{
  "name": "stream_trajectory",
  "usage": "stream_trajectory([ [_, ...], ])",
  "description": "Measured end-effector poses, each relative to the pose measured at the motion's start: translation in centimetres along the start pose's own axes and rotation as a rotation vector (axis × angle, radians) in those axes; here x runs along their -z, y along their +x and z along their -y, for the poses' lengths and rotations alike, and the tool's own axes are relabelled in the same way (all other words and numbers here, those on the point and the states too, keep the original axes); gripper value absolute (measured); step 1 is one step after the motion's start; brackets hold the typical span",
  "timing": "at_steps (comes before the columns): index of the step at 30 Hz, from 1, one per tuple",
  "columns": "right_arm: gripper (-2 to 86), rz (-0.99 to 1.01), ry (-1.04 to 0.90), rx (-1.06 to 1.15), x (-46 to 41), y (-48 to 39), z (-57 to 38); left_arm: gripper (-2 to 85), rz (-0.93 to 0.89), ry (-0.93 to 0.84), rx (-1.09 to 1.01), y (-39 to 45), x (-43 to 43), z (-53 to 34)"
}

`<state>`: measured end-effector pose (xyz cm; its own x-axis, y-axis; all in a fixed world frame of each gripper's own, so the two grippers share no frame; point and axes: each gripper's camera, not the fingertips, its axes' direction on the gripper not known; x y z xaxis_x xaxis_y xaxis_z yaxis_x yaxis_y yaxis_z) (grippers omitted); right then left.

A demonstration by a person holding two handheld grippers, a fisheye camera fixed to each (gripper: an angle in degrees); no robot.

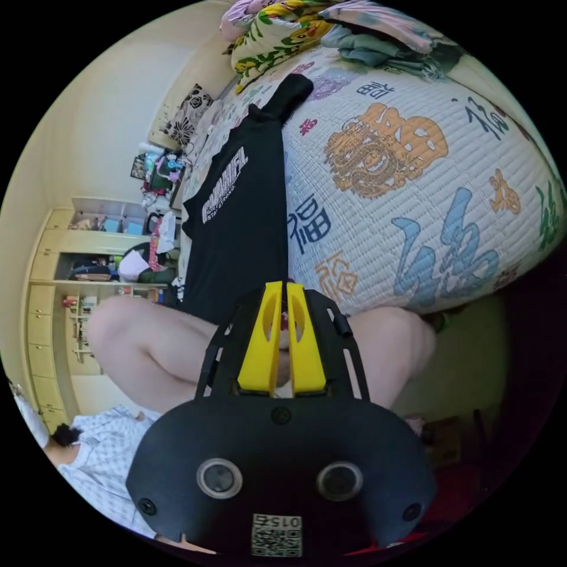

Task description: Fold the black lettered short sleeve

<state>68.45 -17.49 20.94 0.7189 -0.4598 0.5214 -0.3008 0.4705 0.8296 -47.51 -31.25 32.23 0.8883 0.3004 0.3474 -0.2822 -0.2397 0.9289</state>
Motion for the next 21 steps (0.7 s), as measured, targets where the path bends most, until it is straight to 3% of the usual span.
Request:
stream_trajectory([
  [6,0.6,-0.078,-0.096,0.009,-1.3,1.3,-2.0,0.0,0.111,-0.081,-0.032,-0.4,-5.7,-7.8],
  [10,1.7,-0.142,-0.133,0.004,-1.9,1.9,-1.2,1.8,0.136,-0.251,-0.021,-1.1,-12.5,-11.4],
  [17,-0.3,-0.231,0.005,-0.044,4.7,4.4,0.4,8.0,0.196,-0.273,0.026,-3.3,-13.4,-12.0],
  [21,-0.4,-0.198,0.116,-0.023,8.1,6.1,4.7,6.2,0.622,-0.157,0.095,-3.7,-12.1,-8.0],
])
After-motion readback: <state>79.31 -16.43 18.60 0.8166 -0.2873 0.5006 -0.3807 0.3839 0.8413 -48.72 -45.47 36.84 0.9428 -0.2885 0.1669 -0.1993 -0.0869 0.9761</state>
